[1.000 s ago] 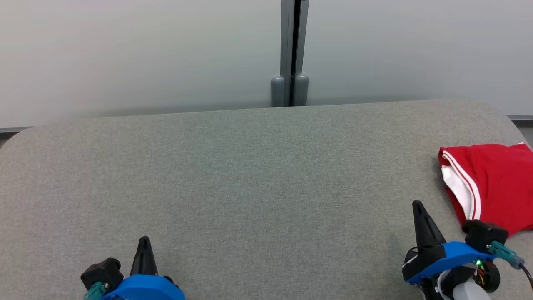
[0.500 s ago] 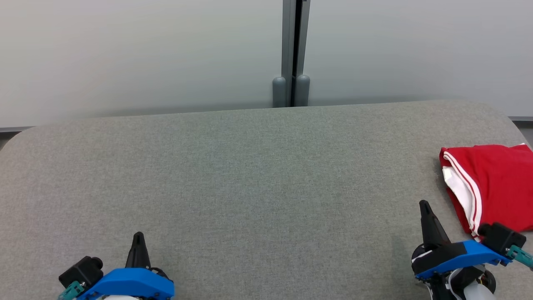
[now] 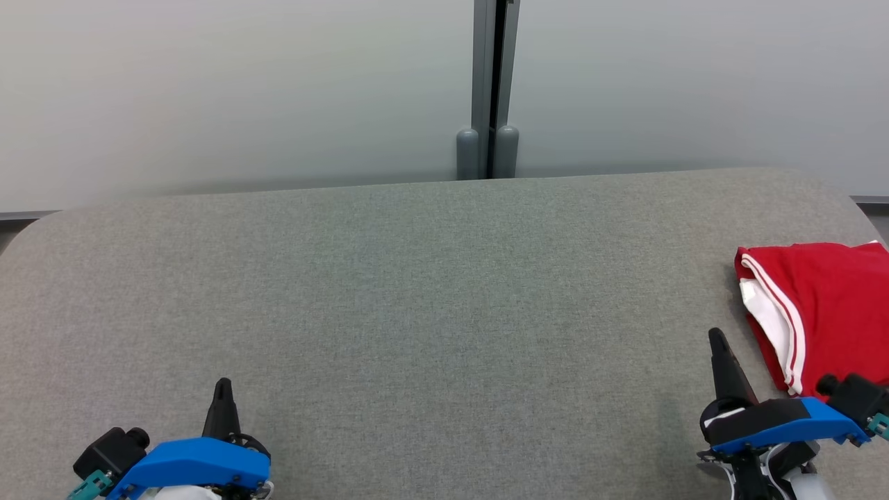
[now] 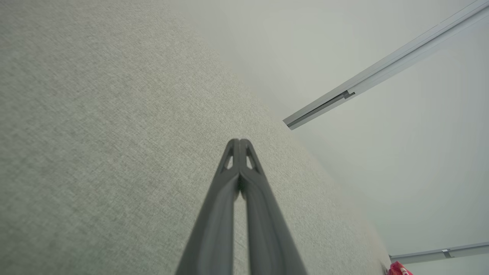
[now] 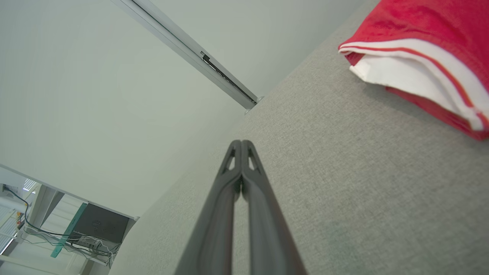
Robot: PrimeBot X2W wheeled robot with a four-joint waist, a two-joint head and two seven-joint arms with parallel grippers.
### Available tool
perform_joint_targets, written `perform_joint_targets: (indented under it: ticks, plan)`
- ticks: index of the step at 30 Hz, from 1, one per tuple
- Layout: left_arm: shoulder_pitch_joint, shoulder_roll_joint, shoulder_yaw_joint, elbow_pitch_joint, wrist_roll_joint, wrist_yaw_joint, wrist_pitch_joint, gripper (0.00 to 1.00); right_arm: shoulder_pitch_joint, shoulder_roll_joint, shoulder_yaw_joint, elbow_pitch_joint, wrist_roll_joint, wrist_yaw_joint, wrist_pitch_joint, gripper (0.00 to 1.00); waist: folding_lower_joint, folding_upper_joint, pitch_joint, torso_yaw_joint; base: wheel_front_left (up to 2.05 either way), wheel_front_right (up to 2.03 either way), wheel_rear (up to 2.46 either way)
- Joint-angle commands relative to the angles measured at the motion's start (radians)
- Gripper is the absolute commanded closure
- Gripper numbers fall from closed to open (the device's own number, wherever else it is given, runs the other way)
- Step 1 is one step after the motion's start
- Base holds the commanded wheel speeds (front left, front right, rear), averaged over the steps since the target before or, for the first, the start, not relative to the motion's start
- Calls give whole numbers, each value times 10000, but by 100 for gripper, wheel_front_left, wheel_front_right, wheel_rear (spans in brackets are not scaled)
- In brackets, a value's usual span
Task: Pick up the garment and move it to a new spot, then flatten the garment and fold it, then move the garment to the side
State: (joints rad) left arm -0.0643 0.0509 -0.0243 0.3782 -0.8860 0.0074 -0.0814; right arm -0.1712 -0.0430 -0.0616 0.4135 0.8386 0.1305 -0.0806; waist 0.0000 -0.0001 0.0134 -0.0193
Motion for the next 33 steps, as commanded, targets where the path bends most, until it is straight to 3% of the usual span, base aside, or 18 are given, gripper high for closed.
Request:
perform_joint_targets:
  ticks: [1, 33]
  plan:
    - [-281, -2, 94, -206, -318, -110, 73, 100, 28, -65, -39, -220, 352, 3, 74, 100, 0, 0, -2, 4, 0, 0, 0]
    - [-390, -7, 718, -770, -3654, -738, 989, 100, 322, -86, -280, -955, 3895, 3, 990, 100, 0, 0, -41, 78, 0, 0, 0]
